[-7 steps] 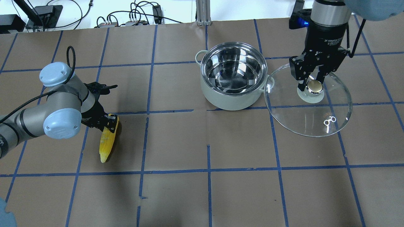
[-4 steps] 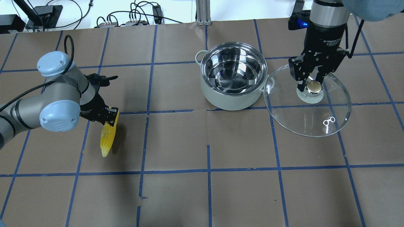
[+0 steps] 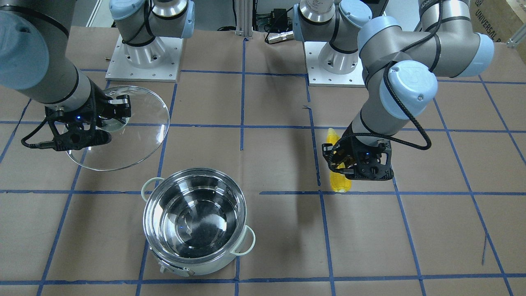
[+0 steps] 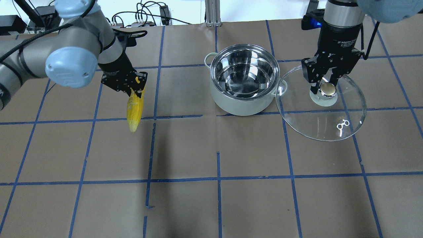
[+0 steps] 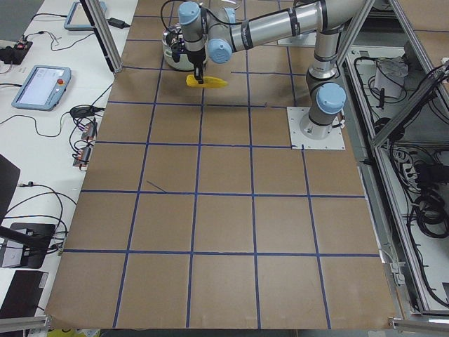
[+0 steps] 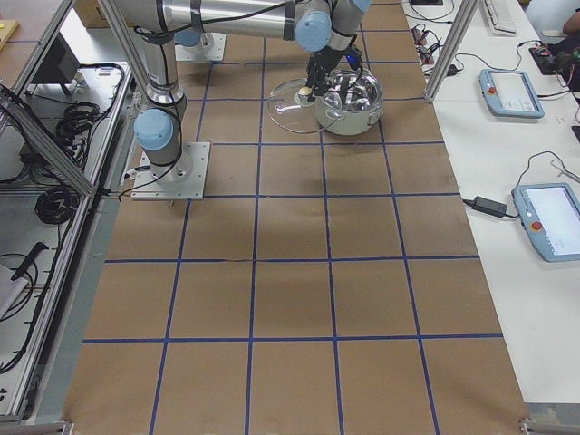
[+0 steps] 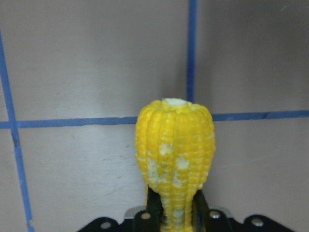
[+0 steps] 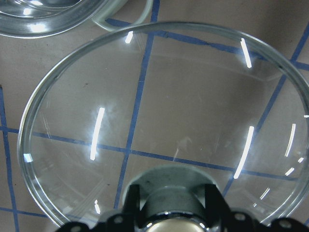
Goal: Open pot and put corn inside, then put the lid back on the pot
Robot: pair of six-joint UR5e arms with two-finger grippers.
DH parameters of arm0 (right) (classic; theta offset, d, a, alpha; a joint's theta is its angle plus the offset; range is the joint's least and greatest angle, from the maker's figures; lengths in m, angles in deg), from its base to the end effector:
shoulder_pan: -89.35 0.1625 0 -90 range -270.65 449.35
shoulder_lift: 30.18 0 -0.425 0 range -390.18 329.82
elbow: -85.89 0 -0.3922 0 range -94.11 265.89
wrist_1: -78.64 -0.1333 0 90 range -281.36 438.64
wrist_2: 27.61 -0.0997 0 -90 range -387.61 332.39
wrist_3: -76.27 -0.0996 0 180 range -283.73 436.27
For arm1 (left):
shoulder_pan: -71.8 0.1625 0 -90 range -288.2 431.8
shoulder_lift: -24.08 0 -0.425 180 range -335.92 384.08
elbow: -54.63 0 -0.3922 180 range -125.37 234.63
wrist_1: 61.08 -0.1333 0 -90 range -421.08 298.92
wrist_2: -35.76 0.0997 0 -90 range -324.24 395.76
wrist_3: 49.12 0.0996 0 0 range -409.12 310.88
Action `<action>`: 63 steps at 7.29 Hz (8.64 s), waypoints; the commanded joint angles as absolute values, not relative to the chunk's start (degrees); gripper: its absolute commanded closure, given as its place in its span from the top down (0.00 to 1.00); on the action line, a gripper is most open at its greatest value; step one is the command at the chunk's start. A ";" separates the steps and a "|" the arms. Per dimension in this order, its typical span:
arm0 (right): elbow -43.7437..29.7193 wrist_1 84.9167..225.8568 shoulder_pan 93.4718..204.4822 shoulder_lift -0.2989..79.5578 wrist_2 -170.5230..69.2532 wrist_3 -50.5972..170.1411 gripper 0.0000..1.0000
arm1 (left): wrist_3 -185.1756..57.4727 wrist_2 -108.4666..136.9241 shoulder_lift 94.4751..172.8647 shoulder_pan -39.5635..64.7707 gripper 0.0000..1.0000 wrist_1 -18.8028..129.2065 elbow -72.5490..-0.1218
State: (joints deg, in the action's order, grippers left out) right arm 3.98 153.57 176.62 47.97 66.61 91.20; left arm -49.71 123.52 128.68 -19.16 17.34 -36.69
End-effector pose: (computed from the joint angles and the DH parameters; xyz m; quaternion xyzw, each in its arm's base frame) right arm 0.1001 -0.5463 0.4265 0.1108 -0.9796 -0.1671 0.0108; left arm -0.1468 -0.5738 0.3594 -0.0025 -0.9991 -0.0381 0.0190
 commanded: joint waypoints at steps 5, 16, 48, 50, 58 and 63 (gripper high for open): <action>3.98 153.61 176.45 47.96 66.69 91.57 0.34 | -68.26 120.05 147.09 -37.61 0.30 21.80 -6.84; 7.64 156.15 178.18 43.85 66.69 86.83 0.36 | -63.30 121.45 150.75 -35.98 1.00 23.98 -1.26; 45.47 146.32 192.97 12.80 66.61 81.37 0.38 | -47.54 128.05 116.27 -15.56 1.00 33.84 -29.83; 45.55 146.49 193.14 12.62 66.61 81.37 0.38 | -47.54 128.05 116.27 -15.56 1.00 33.84 -29.83; 46.78 147.02 192.79 12.27 66.78 82.69 0.38 | -47.54 128.05 116.19 -15.56 1.00 33.84 -30.18; 46.78 147.37 192.79 12.36 66.78 82.60 0.39 | -47.54 128.05 116.10 -15.56 1.00 33.84 -30.18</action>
